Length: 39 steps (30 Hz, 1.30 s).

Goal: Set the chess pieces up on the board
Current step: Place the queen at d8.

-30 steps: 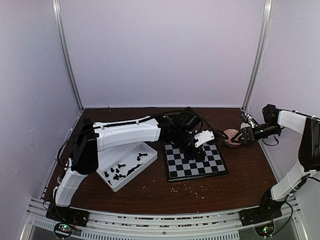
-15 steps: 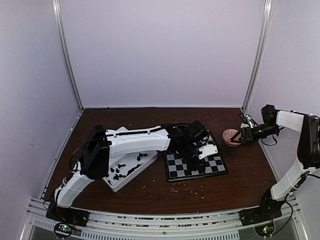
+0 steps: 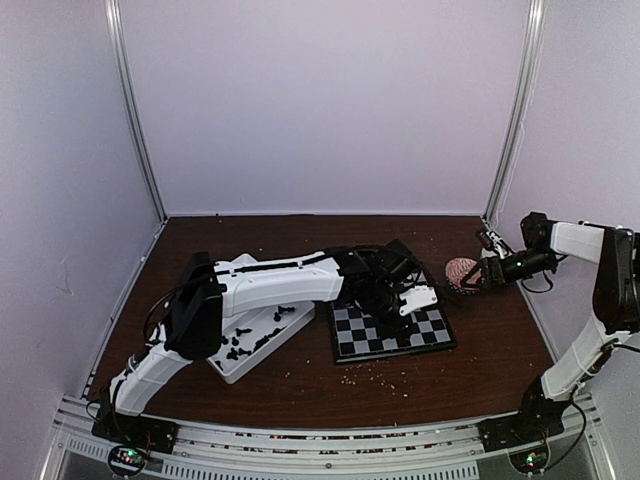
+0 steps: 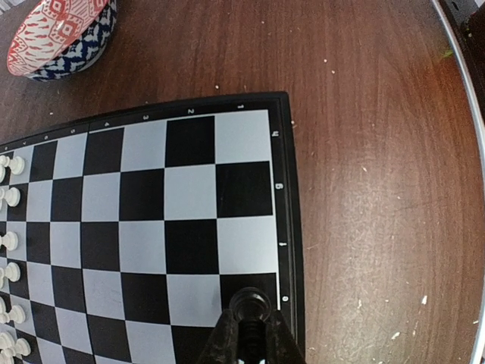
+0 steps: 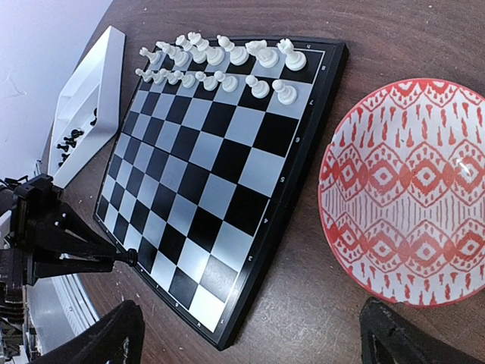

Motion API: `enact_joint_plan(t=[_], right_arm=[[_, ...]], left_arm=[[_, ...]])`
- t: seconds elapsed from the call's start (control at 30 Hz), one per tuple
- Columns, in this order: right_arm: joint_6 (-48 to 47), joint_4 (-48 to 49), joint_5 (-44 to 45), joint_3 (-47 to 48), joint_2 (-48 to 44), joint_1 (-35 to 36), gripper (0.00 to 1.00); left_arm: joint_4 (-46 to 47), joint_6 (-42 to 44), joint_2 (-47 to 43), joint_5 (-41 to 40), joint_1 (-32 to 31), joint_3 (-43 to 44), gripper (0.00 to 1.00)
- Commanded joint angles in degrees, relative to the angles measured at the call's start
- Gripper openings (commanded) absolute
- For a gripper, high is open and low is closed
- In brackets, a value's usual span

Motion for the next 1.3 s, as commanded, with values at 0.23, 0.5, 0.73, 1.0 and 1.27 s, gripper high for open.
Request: enact_joint_plan(t=[0.23,0.5,0.73,1.0,1.27], right_arm=[[-1.4,-1.2,-1.3,1.1,1.1,0.1,1.0],[-1.7,-1.6,-1.6,1.4,1.4,0.1,1.0],[-1.9,-1.7,-1.8,1.4,1.6,0.1,1.0],[-1.9,-1.9,-1.5,1.4,1.1,0.1,0.99],[-6.5,1.1,11.5,-3.5,-8.5,4.5,0.99]], left_arm=[[0.8,-0.4,2.1,0.7,0.1,1.6,0.09],[0.8,-0.2,2.7,0.6,0.1,2.1,0.09],[0.8,-0.2,2.4,-0.1,0.1,2.0,0.24],[0.9,0.5,0.8,-2.4,0.1,1.2,0.4],[20.1,1.5,-25.4,-4.3,0.2,-29.7,0.49]])
